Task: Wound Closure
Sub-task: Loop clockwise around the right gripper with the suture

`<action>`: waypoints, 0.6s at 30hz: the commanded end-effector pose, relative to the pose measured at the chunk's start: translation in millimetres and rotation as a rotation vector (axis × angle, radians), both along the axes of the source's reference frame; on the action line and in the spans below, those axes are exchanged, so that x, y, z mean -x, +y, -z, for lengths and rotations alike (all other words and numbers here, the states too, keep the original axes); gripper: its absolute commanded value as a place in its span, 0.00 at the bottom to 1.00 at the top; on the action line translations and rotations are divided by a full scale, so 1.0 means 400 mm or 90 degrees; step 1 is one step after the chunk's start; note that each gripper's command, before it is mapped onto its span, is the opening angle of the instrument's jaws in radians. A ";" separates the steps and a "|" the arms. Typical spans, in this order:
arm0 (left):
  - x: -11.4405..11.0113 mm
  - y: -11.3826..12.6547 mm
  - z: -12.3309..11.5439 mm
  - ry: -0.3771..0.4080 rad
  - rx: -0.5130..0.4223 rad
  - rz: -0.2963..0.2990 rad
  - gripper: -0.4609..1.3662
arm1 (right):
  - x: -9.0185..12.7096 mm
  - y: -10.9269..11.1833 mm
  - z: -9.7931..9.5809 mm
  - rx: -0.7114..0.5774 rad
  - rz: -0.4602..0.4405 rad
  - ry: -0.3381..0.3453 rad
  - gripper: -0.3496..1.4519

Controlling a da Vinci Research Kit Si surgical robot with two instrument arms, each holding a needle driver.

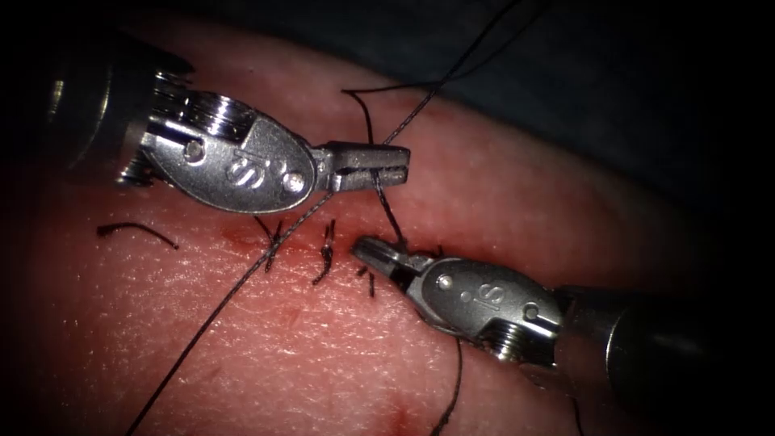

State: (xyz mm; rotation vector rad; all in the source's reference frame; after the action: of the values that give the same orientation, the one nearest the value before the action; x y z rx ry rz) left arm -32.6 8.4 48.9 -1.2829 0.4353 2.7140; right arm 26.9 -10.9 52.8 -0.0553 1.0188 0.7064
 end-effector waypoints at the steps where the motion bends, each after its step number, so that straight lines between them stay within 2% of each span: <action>1: 0.0002 -0.0011 -0.0007 0.001 -0.001 0.004 0.06 | 0.0005 0.0004 -0.0006 0.003 -0.014 0.006 0.00; 9: 0.0005 -0.0065 -0.0038 0.005 -0.004 0.017 0.06 | 0.0035 0.0033 -0.0032 0.005 -0.086 0.051 0.00; 18: 0.0013 -0.0082 -0.0087 0.005 -0.002 0.026 0.06 | 0.0105 0.0050 -0.0046 0.003 -0.154 0.141 0.00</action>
State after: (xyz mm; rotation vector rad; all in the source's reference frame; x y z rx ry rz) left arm -33.1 5.0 52.6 -1.2459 0.4542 2.6839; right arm 22.3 -8.6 54.8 -0.1076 1.2426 0.9486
